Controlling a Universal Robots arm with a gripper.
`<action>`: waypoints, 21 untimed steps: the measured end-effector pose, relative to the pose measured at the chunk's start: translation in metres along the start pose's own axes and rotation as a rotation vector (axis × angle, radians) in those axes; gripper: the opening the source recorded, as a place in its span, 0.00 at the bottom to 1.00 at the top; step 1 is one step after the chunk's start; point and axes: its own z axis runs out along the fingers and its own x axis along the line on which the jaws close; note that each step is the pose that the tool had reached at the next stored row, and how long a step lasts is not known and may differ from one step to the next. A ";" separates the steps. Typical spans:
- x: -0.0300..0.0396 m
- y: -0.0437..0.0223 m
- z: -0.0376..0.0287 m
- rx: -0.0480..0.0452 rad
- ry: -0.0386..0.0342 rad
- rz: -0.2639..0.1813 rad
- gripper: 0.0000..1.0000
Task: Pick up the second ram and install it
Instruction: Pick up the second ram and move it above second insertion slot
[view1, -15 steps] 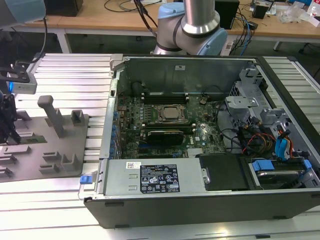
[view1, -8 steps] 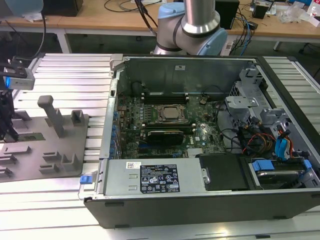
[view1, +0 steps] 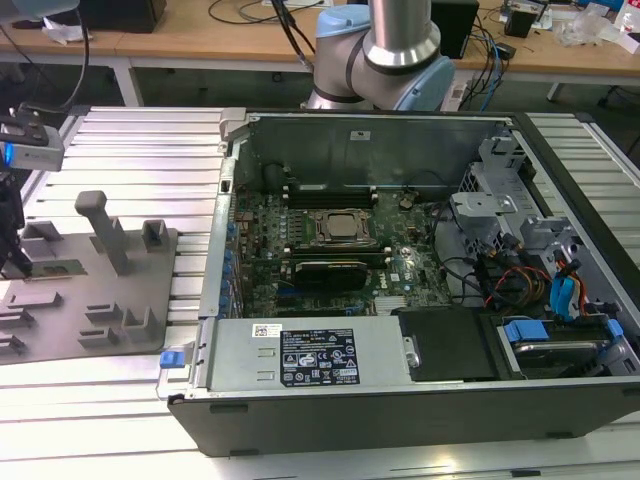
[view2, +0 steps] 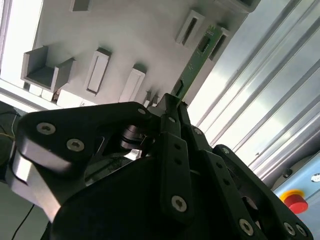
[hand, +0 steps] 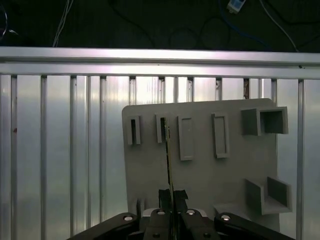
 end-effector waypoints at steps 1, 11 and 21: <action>-0.0001 0.0000 -0.0027 0.0001 0.0000 0.000 0.14; -0.0010 0.0002 -0.0228 0.0001 0.0000 0.000 0.14; -0.0035 0.0005 -0.0475 0.0001 0.0000 0.000 0.14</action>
